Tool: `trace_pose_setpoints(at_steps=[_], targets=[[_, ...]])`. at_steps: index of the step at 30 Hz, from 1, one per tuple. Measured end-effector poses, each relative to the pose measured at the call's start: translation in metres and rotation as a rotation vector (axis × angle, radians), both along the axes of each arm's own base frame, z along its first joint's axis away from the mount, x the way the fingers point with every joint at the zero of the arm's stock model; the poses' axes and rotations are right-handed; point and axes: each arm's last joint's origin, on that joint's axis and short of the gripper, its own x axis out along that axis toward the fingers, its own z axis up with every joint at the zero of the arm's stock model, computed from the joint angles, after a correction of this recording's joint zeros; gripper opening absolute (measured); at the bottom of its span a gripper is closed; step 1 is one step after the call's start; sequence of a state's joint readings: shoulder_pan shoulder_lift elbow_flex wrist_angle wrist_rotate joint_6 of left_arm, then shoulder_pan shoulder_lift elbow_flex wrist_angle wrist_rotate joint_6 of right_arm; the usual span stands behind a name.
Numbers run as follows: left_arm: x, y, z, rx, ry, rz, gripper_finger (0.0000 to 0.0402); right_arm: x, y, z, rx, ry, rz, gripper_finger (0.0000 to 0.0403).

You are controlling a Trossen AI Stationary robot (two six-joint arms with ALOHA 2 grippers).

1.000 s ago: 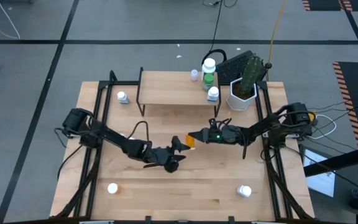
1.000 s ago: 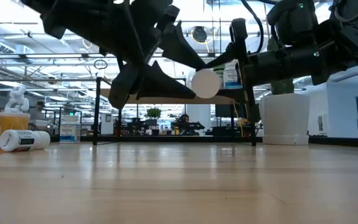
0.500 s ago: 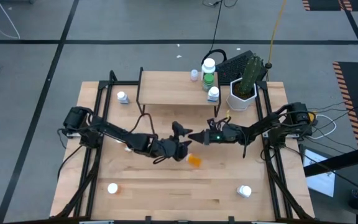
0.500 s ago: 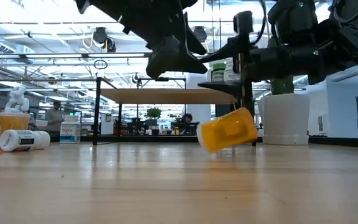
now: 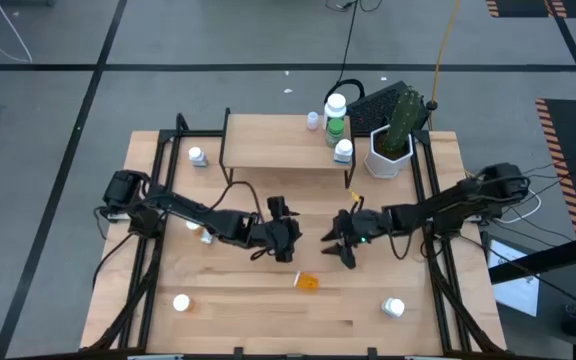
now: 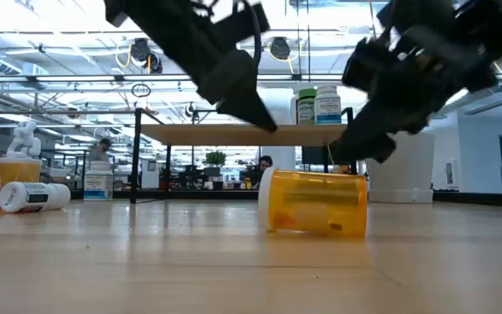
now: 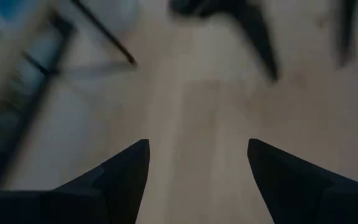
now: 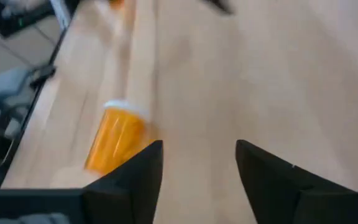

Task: Pick and place medicine bottles onto shelf by color
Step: Put the top right orange pill bottle on the shelf

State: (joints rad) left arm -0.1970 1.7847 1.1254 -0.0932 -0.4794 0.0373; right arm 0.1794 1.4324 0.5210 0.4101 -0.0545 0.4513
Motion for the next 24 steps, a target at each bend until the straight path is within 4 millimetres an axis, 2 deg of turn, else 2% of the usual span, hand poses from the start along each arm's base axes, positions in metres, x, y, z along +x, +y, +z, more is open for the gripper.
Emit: trace_pose_setpoints(at_steps=[5, 9, 12, 17, 19, 24], targets=[[-0.001, 0.018, -0.007, -0.226, 0.037, 0.032, 0.0274, 0.008, 0.037, 0.021, -0.036, 0.036, 0.116, 0.0251], [-0.006, 0.026, 0.006, -0.263, 0.011, 0.045, 0.0273, 0.028, 0.063, 0.029, -0.173, 0.093, 0.158, 0.0296], [-0.017, 0.032, 0.026, -0.266, -0.013, 0.061, 0.0273, 0.045, 0.076, 0.026, -0.213, 0.118, 0.186, 0.0314], [-0.041, 0.033, 0.062, -0.220, -0.108, 0.118, 0.0273, 0.071, 0.087, 0.010, -0.210, 0.153, 0.215, 0.0319], [-0.052, 0.033, 0.068, -0.215, -0.126, 0.131, 0.0273, 0.078, 0.092, 0.001, -0.189, 0.192, 0.230, 0.0319], [-0.073, 0.030, 0.062, -0.244, -0.118, 0.147, 0.0273, 0.088, 0.100, -0.009, -0.106, 0.233, 0.257, 0.0319]])
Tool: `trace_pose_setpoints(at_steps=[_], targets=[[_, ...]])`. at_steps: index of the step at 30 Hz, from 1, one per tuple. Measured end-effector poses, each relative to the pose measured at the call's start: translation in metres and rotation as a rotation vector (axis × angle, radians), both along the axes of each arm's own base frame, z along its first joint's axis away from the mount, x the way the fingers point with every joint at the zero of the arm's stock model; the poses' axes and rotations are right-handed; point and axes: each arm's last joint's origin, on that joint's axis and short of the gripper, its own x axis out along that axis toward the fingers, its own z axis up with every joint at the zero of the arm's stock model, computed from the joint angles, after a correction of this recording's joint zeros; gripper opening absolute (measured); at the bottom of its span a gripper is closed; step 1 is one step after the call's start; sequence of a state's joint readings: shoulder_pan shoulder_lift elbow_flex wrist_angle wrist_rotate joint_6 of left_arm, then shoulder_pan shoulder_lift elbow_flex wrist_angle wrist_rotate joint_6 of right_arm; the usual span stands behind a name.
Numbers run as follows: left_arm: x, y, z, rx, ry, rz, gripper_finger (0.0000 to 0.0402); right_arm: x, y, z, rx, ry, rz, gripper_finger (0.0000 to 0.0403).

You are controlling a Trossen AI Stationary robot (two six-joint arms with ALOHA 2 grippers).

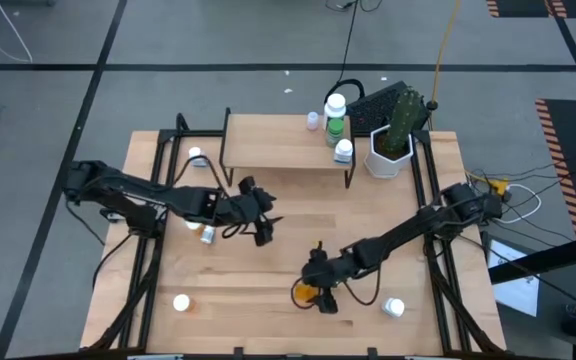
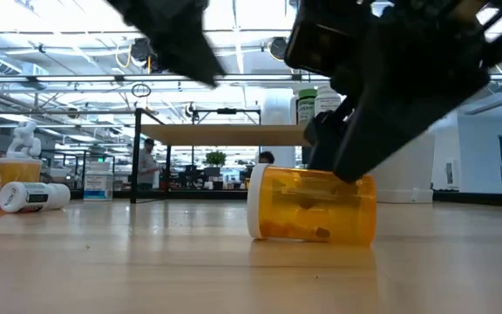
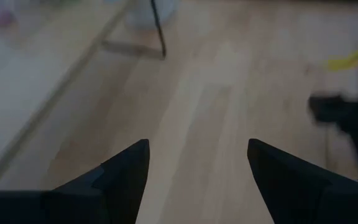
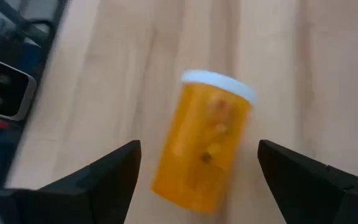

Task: Pick and place medicine bottles onto shelf by color
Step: Put the top right orange pill bottle on the shelf

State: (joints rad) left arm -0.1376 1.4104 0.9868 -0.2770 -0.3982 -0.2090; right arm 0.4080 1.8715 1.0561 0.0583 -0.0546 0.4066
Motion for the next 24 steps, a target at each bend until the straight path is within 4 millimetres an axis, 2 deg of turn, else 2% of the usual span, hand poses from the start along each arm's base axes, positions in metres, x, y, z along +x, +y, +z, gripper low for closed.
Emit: trace_pose_setpoints(at_steps=[3, 5, 9, 16, 20, 24], targets=[[-0.002, -0.001, -0.010, -0.022, -0.026, 0.018, 0.0273, -0.002, -0.002, -0.004, -0.001, 0.030, -0.016, 0.0314], [-0.010, 0.001, -0.019, -0.010, 0.019, 0.036, 0.0273, -0.003, -0.006, -0.005, -0.027, 0.056, -0.036, 0.0304], [-0.010, 0.004, -0.027, -0.023, -0.025, 0.051, 0.0273, -0.006, -0.015, -0.007, -0.104, 0.108, -0.067, 0.0279], [-0.008, 0.004, -0.027, -0.011, -0.051, 0.039, 0.0273, -0.011, -0.027, -0.014, -0.229, 0.119, -0.071, 0.0247], [-0.009, 0.001, -0.027, 0.007, -0.042, 0.017, 0.0273, -0.014, -0.028, -0.015, -0.327, 0.110, 0.033, 0.0243], [-0.009, -0.001, -0.027, 0.031, -0.032, -0.011, 0.0273, -0.020, -0.029, -0.007, -0.514, 0.071, 0.152, 0.0259]])
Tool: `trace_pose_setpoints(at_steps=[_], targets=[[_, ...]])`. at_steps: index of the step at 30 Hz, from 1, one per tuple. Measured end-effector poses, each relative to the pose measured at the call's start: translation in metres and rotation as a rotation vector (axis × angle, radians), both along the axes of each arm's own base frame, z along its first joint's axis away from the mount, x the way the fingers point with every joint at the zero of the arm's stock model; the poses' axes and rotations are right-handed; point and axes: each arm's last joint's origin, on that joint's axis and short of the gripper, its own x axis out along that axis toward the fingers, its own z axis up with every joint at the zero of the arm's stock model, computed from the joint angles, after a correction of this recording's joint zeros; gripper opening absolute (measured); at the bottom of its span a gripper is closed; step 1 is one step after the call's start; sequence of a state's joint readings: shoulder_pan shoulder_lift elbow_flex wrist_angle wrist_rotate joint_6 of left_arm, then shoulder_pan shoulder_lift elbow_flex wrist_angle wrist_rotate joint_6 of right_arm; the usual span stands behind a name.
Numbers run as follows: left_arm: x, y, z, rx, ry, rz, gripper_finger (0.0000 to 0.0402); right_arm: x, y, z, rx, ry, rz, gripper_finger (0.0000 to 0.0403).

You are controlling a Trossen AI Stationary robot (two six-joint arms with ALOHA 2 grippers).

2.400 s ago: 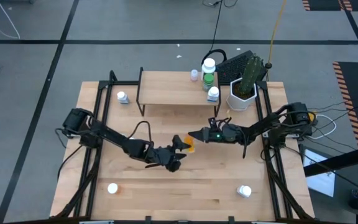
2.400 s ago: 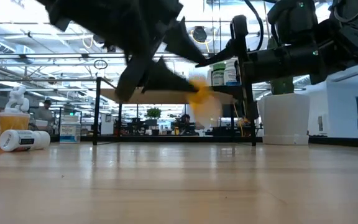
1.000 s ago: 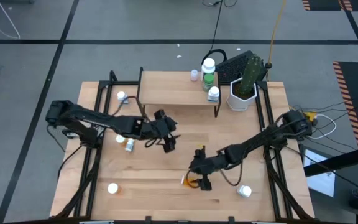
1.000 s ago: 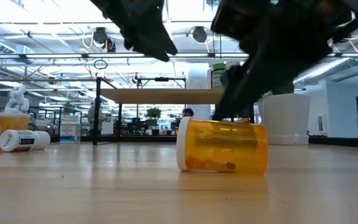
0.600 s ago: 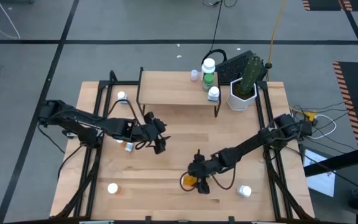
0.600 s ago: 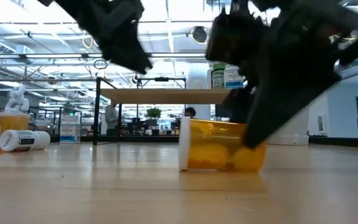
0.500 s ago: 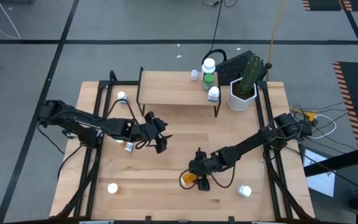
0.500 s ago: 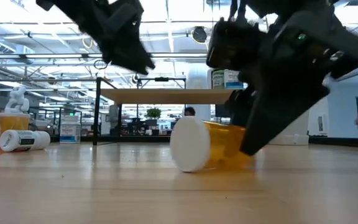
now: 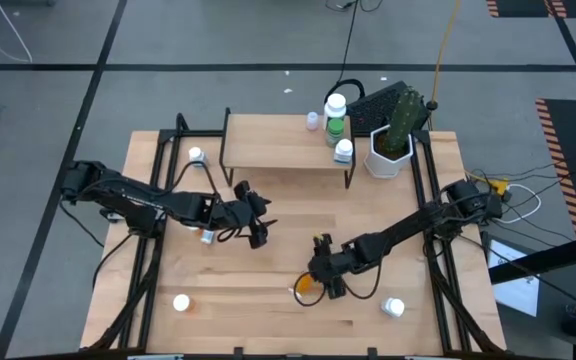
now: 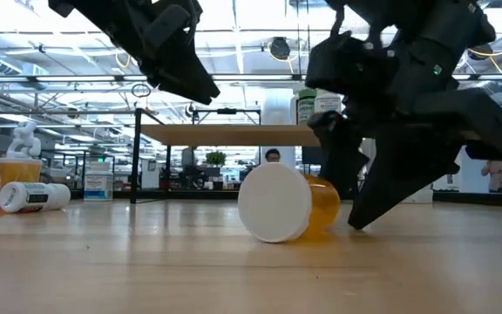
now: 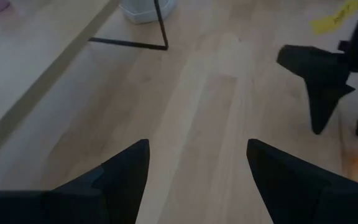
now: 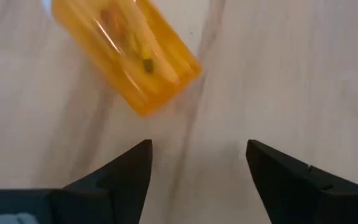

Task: Pick and place medicine bottles onto shelf by color
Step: Put the top right orange pill bottle on the shelf

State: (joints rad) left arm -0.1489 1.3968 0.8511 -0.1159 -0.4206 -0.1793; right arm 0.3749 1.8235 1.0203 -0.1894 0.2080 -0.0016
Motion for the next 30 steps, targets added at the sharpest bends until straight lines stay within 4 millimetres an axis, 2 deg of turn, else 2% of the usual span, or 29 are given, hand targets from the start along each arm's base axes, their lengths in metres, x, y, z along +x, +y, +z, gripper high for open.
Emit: trace_pose_setpoints(at_steps=[3, 6, 9, 13, 18, 25, 30], targets=[[0.000, -0.001, 0.000, 0.012, 0.006, -0.013, 0.0273, -0.001, -0.002, 0.011, -0.068, -0.049, 0.075, 0.0280], [0.000, -0.002, 0.000, 0.018, 0.005, -0.021, 0.0273, 0.005, 0.003, 0.022, -0.019, -0.127, 0.180, 0.0300], [0.000, -0.003, 0.000, 0.030, 0.007, -0.031, 0.0273, 0.009, 0.010, 0.019, 0.086, -0.144, 0.315, 0.0312], [0.000, -0.004, 0.001, 0.028, 0.000, -0.034, 0.0273, 0.014, 0.013, 0.011, 0.129, -0.161, 0.370, 0.0315], [0.000, -0.004, 0.001, 0.023, 0.002, -0.033, 0.0273, 0.017, 0.009, 0.009, 0.181, -0.149, 0.287, 0.0315], [0.000, -0.005, 0.001, 0.011, -0.003, -0.024, 0.0273, 0.017, -0.008, 0.009, 0.072, -0.143, 0.076, 0.0315], [0.000, -0.004, 0.000, 0.016, 0.006, -0.027, 0.0273, 0.014, -0.019, 0.007, 0.073, -0.068, -0.013, 0.0316]])
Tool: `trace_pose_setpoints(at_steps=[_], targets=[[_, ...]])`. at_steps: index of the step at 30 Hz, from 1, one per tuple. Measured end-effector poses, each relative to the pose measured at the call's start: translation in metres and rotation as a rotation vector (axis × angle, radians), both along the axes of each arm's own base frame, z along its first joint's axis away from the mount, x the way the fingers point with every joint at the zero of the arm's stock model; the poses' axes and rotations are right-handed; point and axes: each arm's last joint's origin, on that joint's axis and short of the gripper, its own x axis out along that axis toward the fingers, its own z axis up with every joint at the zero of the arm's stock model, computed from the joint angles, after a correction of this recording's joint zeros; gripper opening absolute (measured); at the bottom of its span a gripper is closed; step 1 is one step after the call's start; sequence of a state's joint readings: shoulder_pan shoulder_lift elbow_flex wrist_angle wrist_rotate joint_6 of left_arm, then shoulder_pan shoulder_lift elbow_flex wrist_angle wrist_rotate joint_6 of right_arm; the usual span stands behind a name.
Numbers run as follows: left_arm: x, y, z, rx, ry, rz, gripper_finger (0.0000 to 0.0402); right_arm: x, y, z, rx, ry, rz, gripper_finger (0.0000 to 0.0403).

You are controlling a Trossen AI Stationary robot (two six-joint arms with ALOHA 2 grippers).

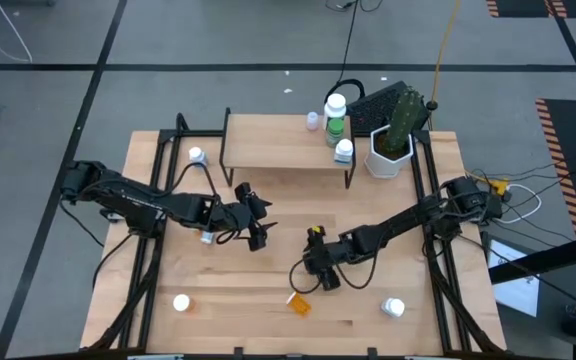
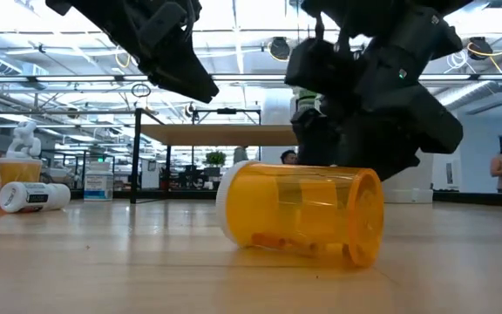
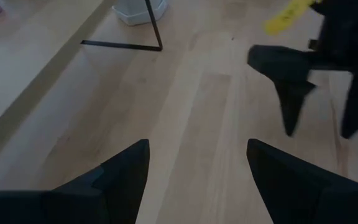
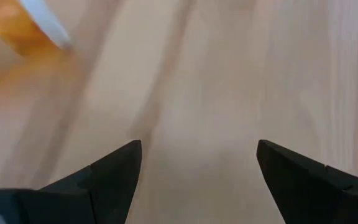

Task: Pick and place medicine bottles onto shelf by color
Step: Put the top right orange pill bottle on the shelf

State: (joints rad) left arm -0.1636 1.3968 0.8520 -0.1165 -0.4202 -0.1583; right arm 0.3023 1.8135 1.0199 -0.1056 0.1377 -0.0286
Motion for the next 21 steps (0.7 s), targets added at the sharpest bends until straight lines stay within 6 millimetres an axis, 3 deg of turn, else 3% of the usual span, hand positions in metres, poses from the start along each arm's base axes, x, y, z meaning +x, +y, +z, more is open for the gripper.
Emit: trace_pose_setpoints(at_steps=[5, 10, 15, 21], targets=[[0.003, 0.010, 0.002, 0.031, -0.014, 0.012, 0.0273, -0.012, -0.010, 0.009, -0.096, 0.065, -0.105, 0.0316], [0.005, 0.020, 0.004, 0.037, -0.032, 0.040, 0.0273, -0.028, -0.018, 0.037, -0.155, 0.042, -0.228, 0.0316], [0.003, 0.021, 0.002, 0.017, -0.012, 0.058, 0.0273, -0.029, -0.019, 0.062, 0.029, -0.093, -0.406, 0.0316], [-0.001, 0.014, -0.004, -0.024, 0.026, 0.070, 0.0273, -0.022, -0.006, 0.060, 0.231, -0.134, -0.469, 0.0314]])
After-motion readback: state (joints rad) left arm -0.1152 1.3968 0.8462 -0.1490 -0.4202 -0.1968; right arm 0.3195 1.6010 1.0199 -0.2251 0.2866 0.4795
